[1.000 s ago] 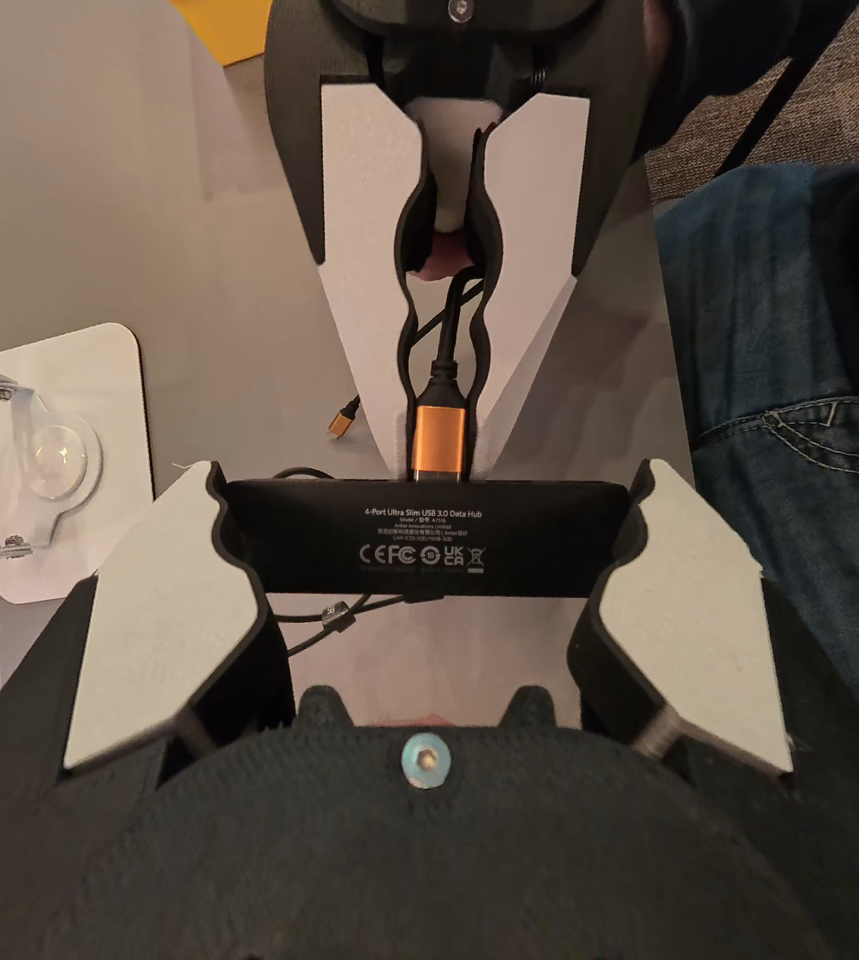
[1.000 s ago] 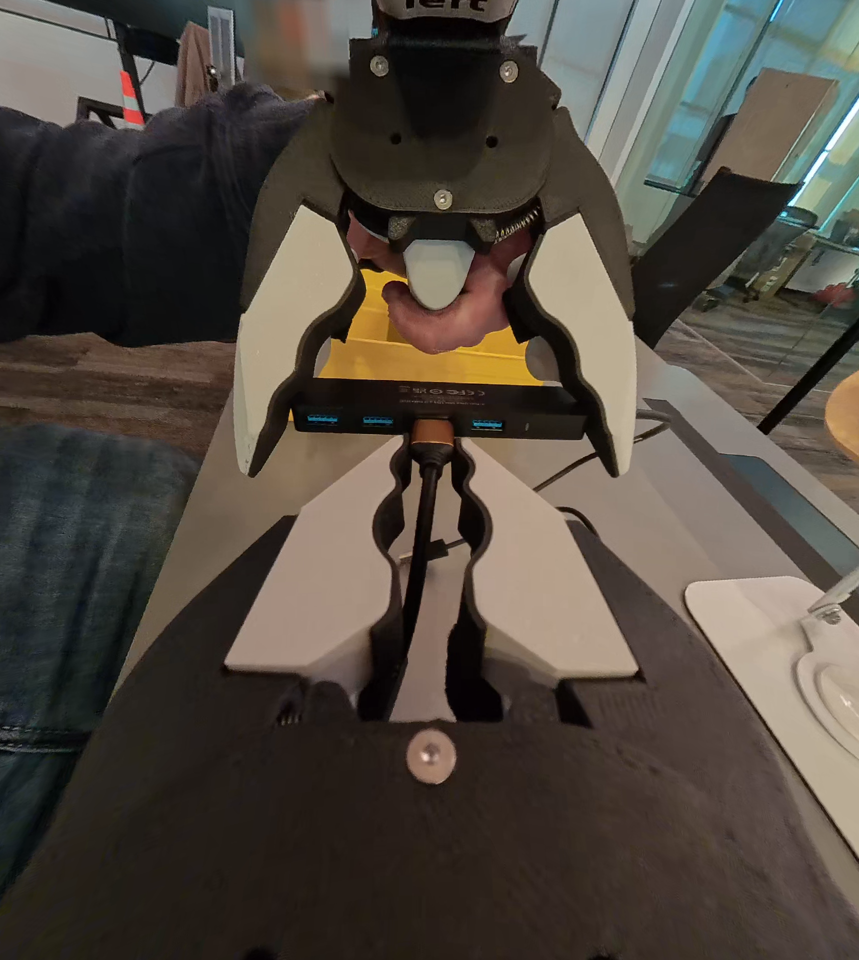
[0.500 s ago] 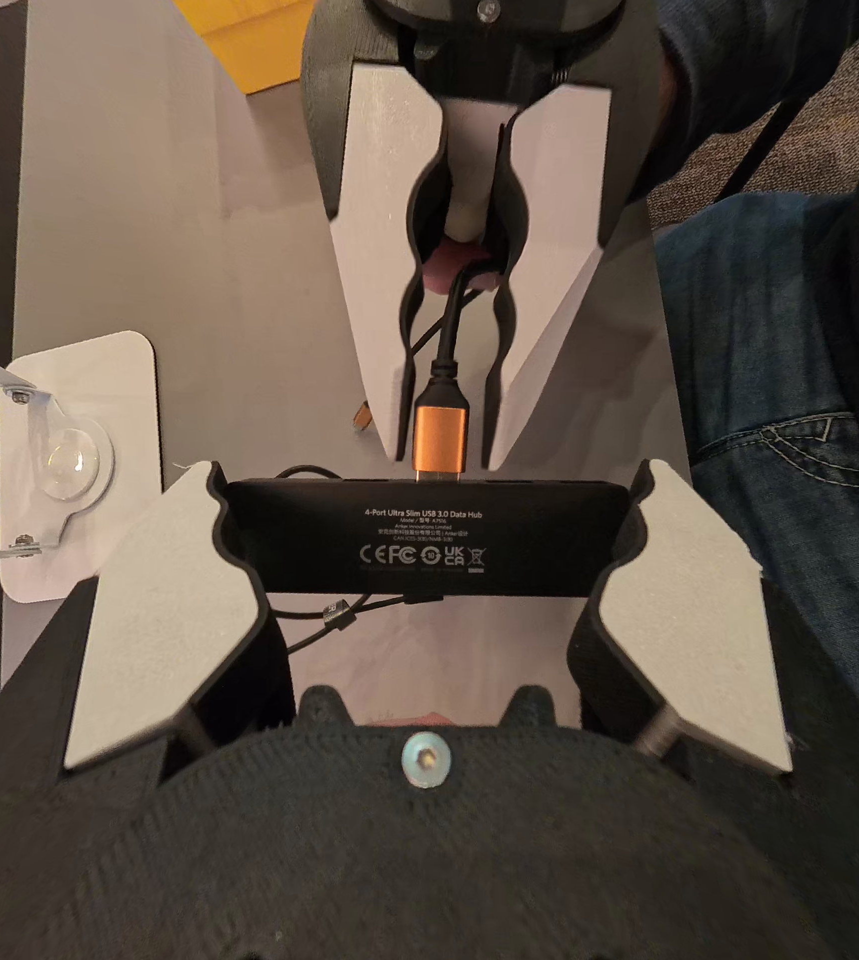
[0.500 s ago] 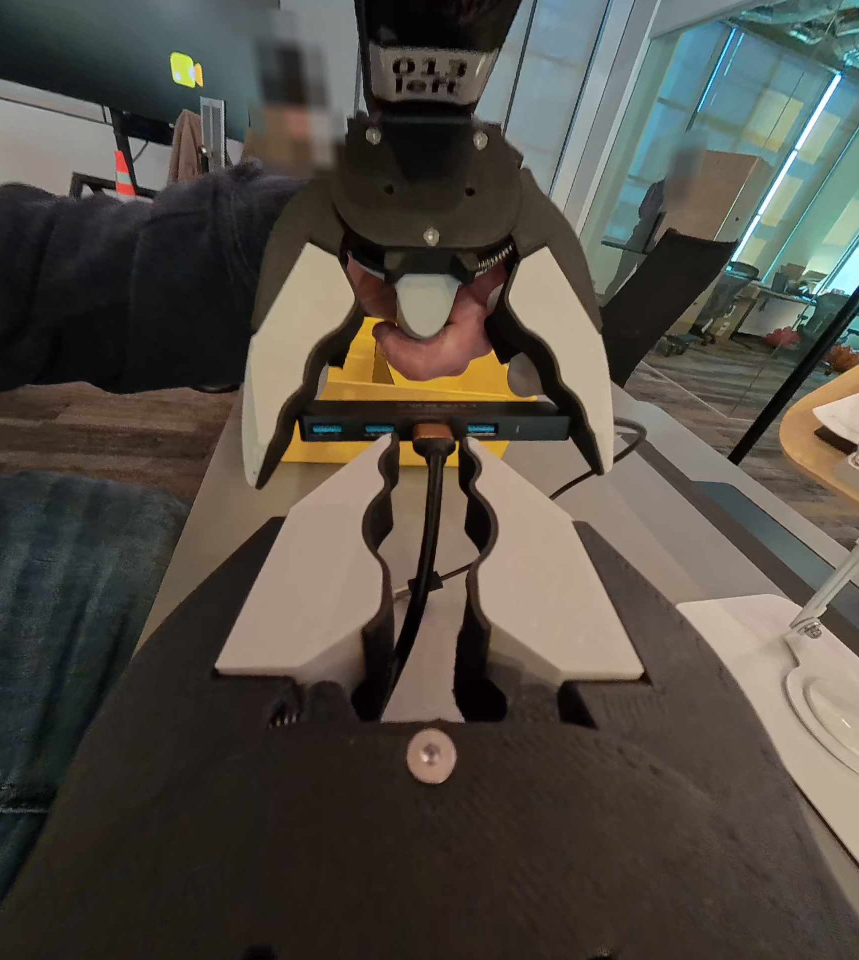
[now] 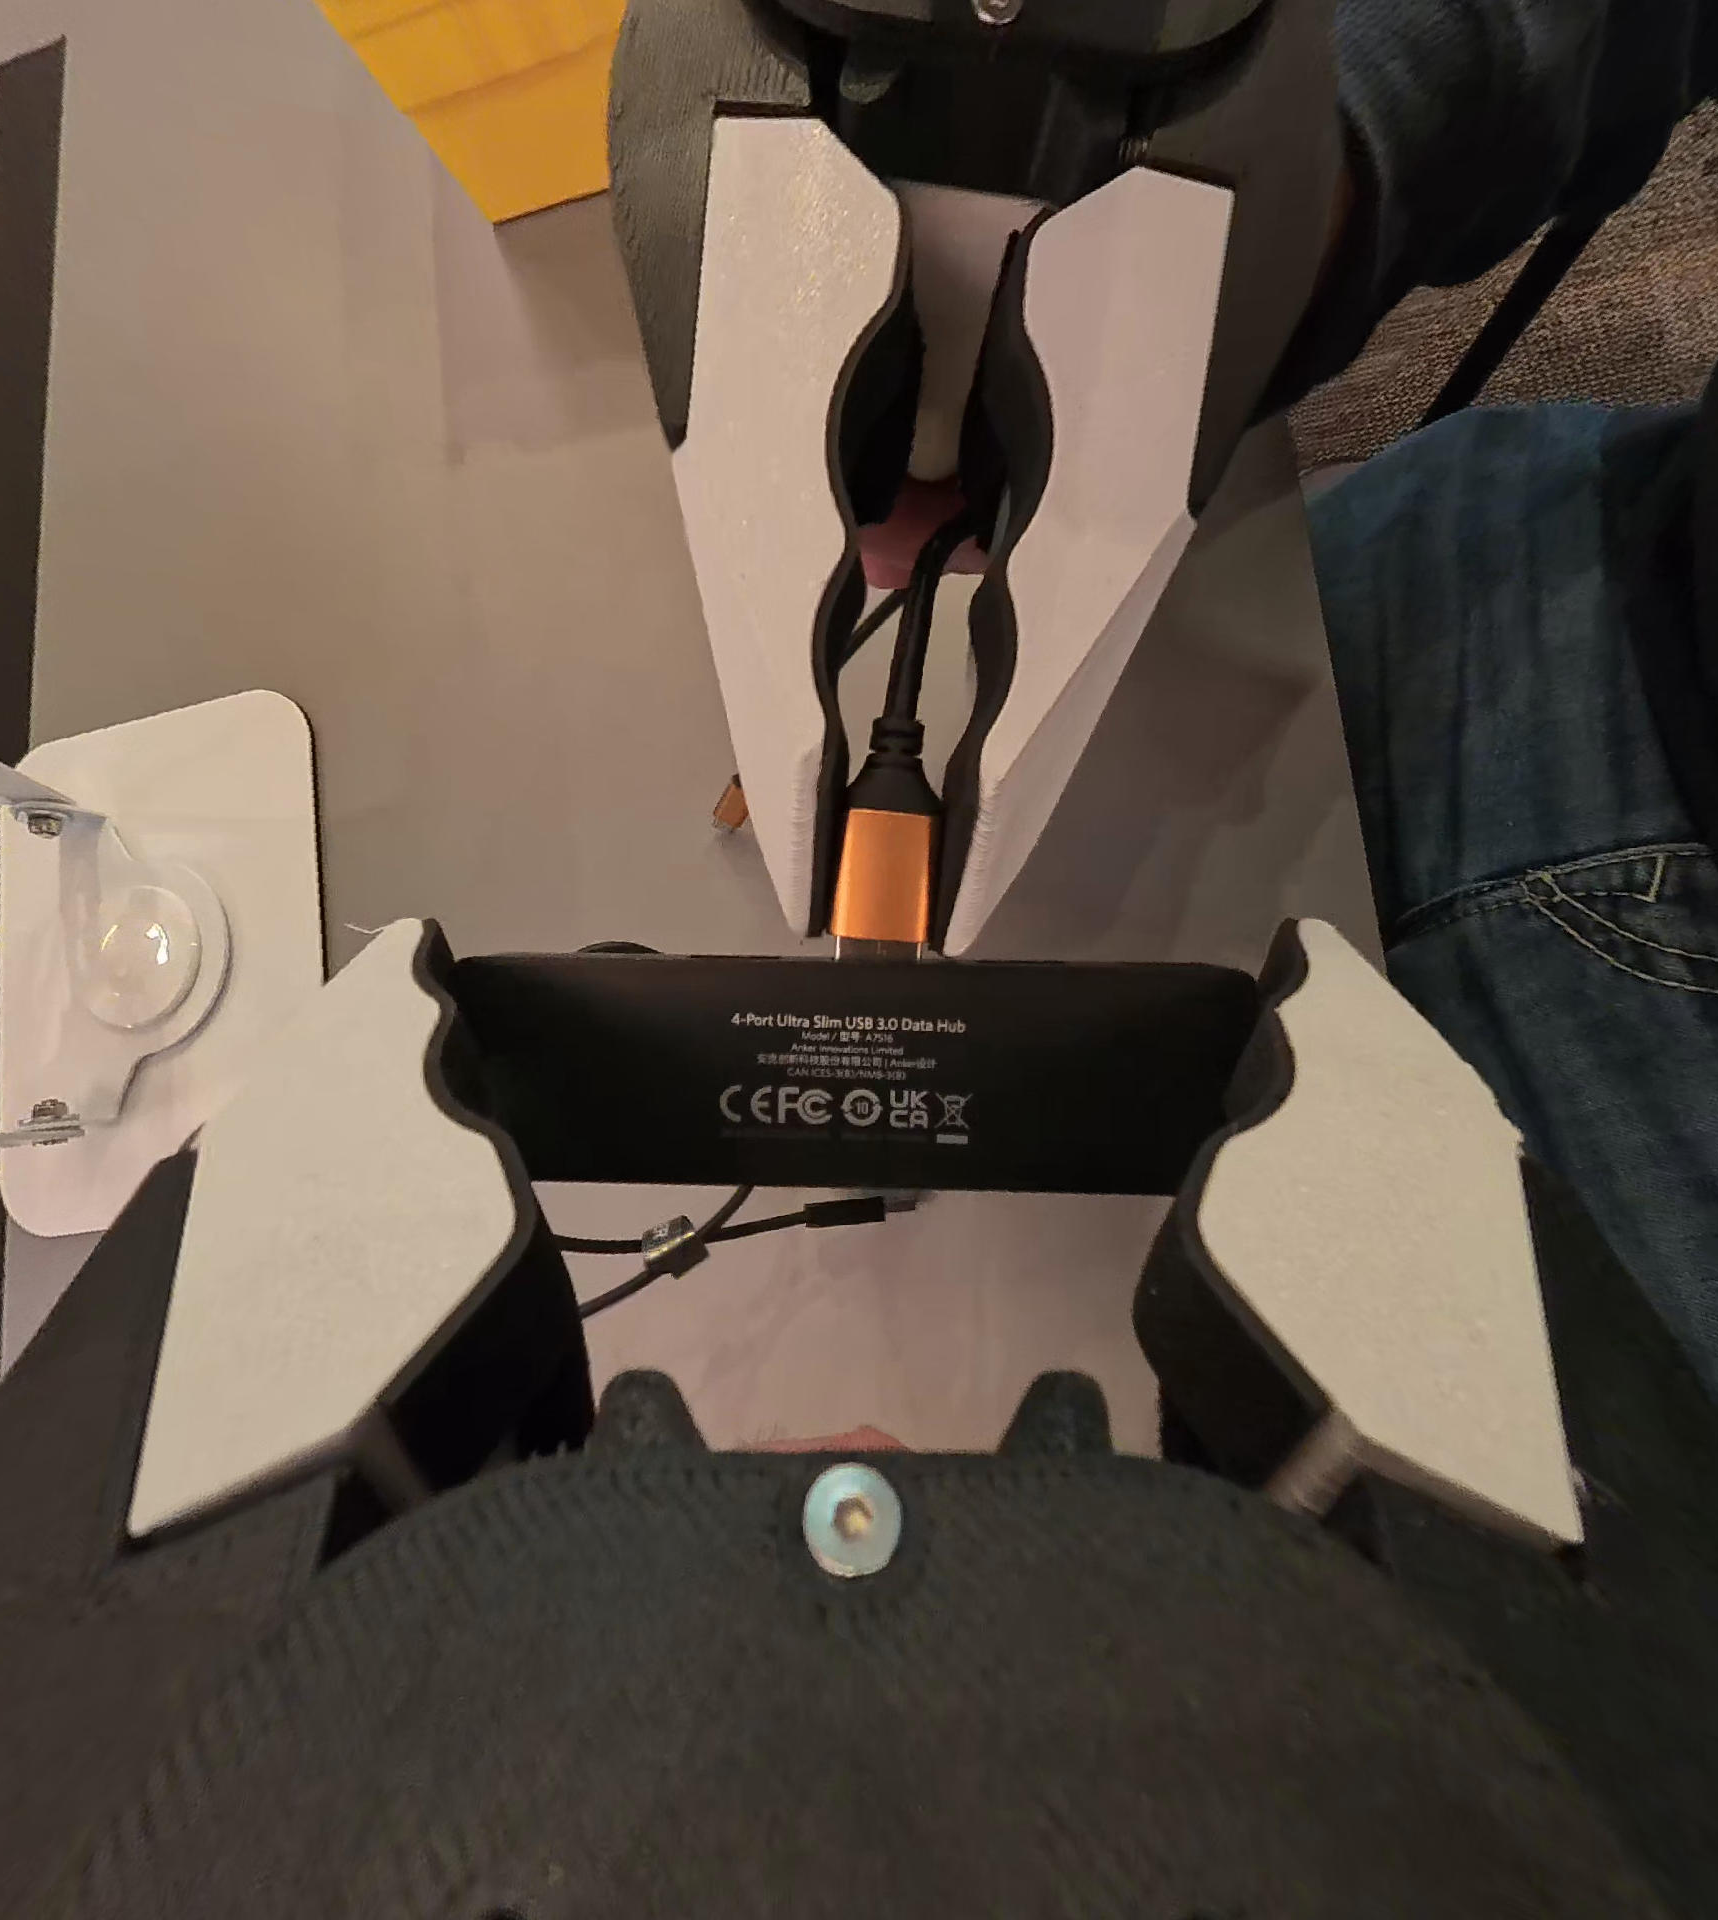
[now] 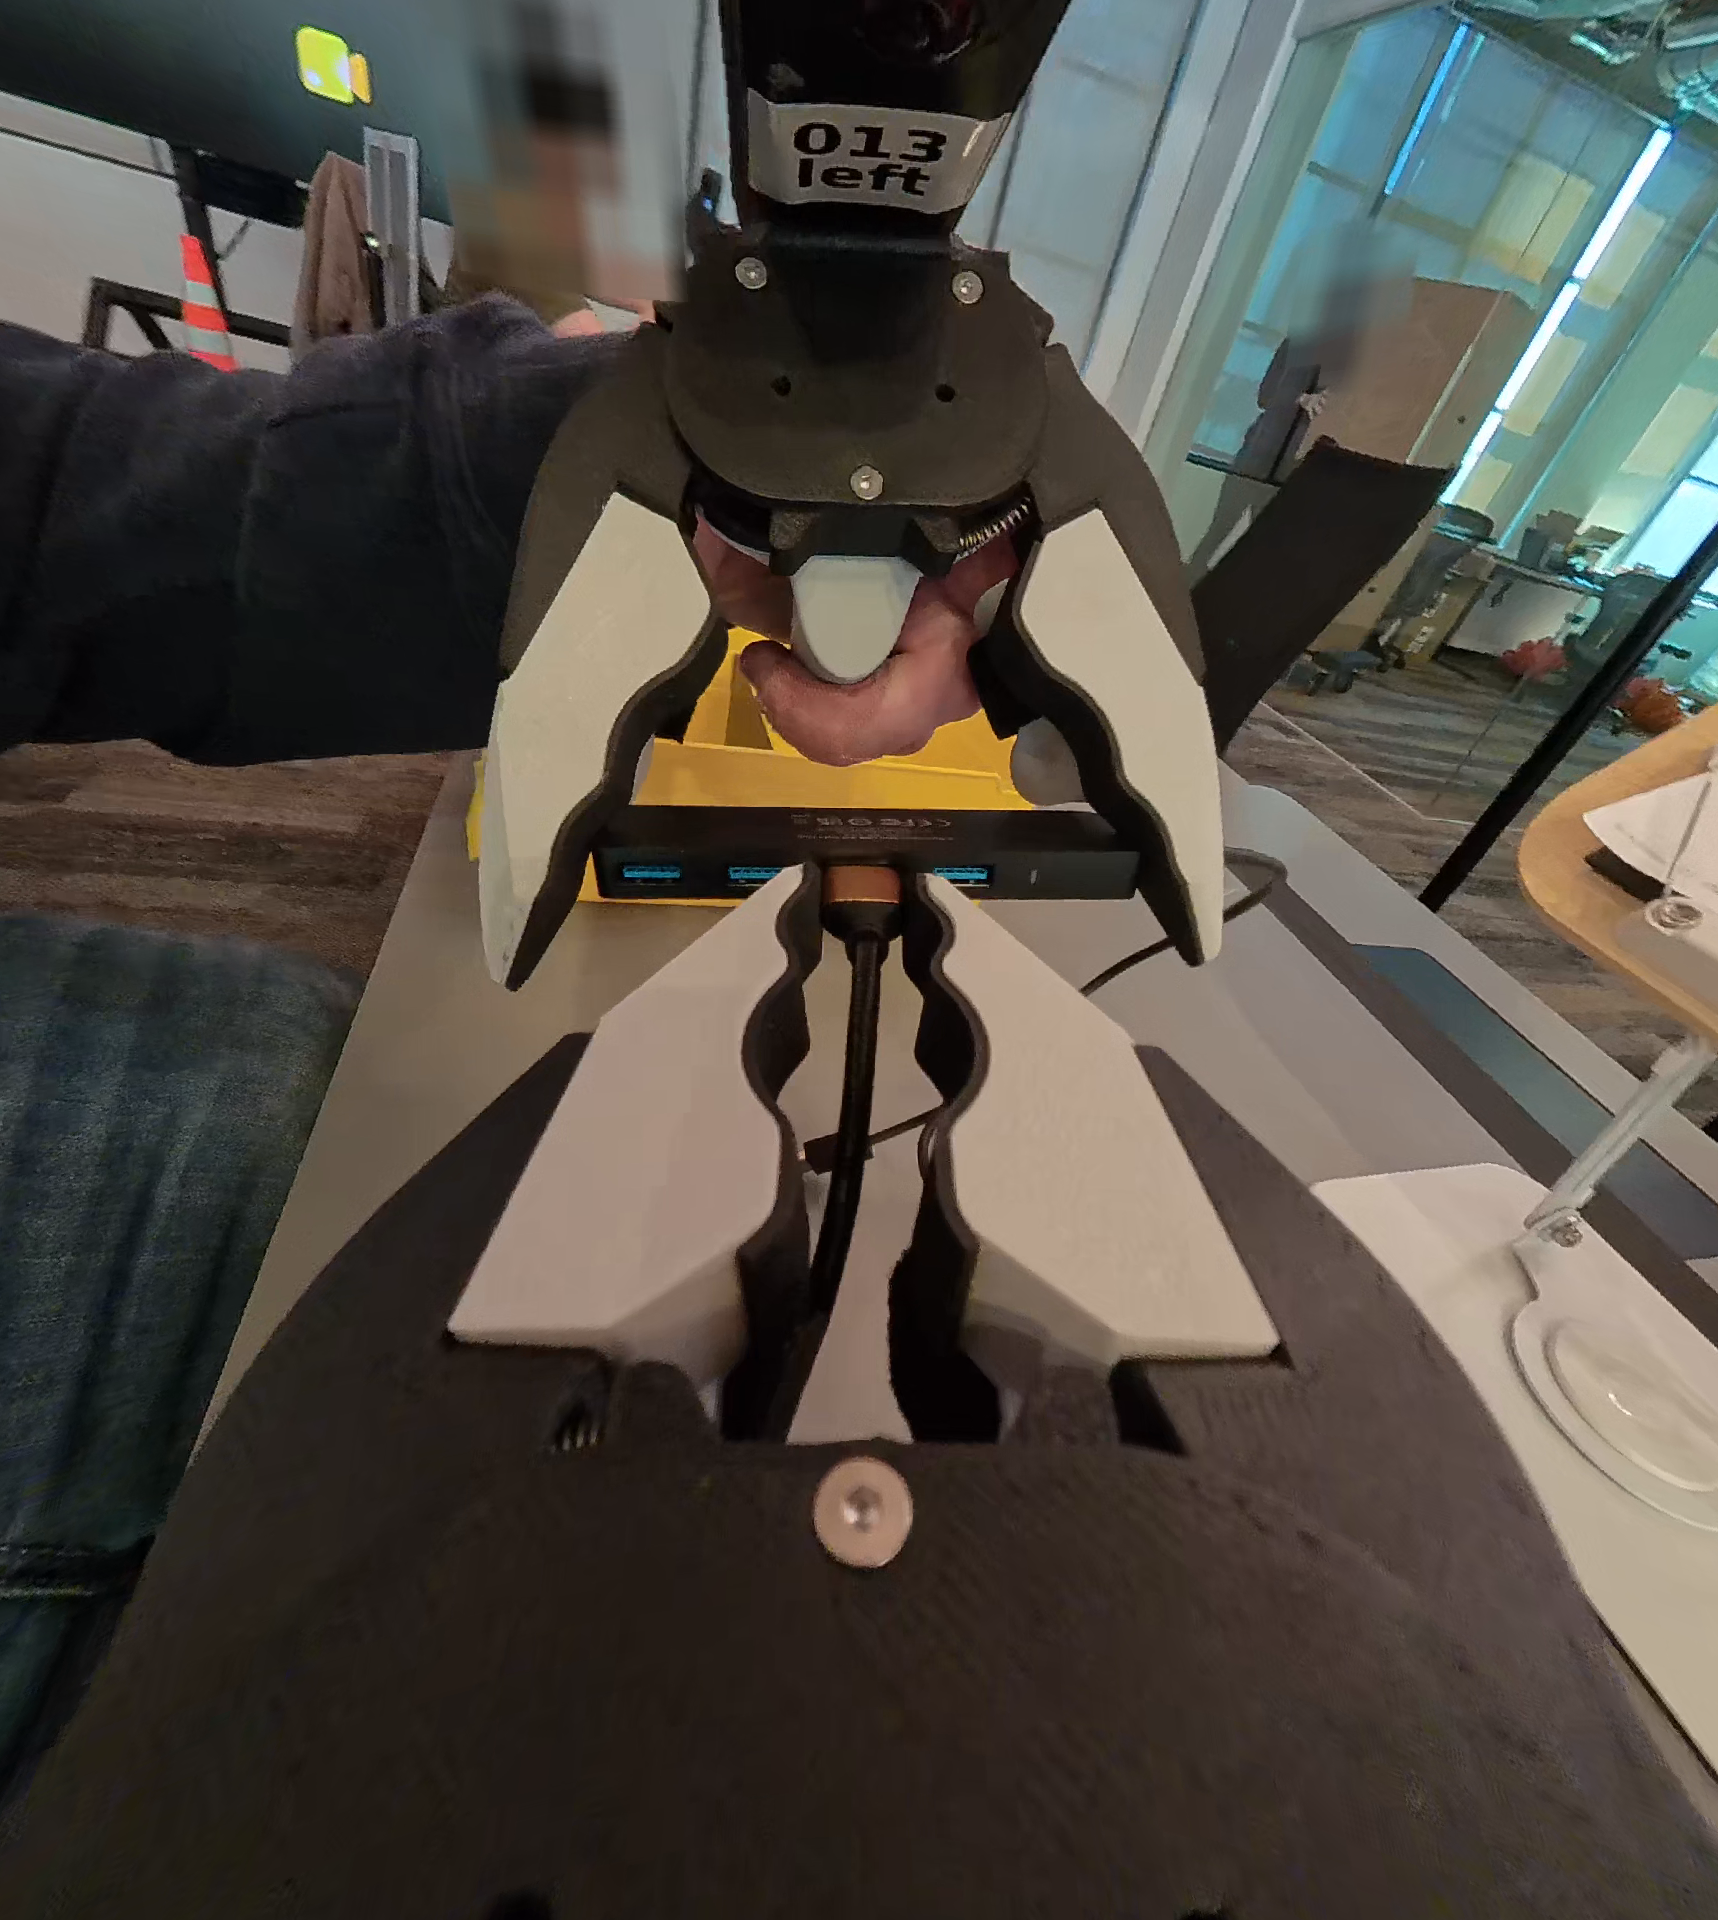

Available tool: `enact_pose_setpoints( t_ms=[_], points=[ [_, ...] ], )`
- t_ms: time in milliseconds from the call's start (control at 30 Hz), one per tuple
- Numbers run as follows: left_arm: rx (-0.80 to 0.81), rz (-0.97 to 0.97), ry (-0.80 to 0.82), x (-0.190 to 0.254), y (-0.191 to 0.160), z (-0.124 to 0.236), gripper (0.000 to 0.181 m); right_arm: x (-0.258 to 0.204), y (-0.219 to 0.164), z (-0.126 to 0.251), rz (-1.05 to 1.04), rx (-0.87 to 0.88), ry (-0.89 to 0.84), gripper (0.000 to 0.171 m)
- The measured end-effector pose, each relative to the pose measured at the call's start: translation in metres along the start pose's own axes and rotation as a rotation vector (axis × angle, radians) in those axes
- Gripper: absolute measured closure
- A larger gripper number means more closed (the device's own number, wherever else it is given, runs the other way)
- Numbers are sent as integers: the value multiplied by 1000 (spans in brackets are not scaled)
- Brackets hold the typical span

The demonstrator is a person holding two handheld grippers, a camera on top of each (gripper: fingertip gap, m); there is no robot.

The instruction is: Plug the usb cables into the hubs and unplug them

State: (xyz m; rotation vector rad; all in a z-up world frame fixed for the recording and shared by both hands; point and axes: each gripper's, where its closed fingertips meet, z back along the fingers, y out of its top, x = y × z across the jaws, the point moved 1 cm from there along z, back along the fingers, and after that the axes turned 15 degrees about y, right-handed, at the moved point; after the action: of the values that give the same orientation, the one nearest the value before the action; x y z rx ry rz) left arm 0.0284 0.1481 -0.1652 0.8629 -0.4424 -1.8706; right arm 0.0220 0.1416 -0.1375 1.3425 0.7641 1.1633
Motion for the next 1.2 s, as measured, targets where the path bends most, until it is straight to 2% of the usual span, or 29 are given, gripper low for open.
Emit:
enact_pose_setpoints(
  t_ms=[33,200,400,467,533,633,767,967,1067,1200],
  points=[
    [10,7,2,0,1,1,43,0,1,0,5,-8,-22,158],
    [25,13,-24,3,-3,1,44,-3,-2,-2,19,-67,-59,158],
    [-18,-20,-32,6,-6,-2,45,-7,-3,5,15,-57,72,158],
    [-164,4,57,-16,-43,5,45,3,12,33,-18,49,46,159],
    [-78,54,47,-16,-35,23,45,19,7,55,24,-25,-37,158],
    [-28,48,58,-18,-19,30,45,19,12,53,7,-8,-21,159],
    [-79,46,70,-16,-29,25,44,18,9,48,-25,-13,-20,158],
    [-119,37,61,-1,-39,18,44,3,-26,50,-104,-121,13,158],
    [-136,25,53,5,-42,14,44,-2,-25,56,-114,-150,7,158],
    [-111,30,57,4,-36,14,44,-1,-2,79,-117,-152,-37,158]
  ],
)
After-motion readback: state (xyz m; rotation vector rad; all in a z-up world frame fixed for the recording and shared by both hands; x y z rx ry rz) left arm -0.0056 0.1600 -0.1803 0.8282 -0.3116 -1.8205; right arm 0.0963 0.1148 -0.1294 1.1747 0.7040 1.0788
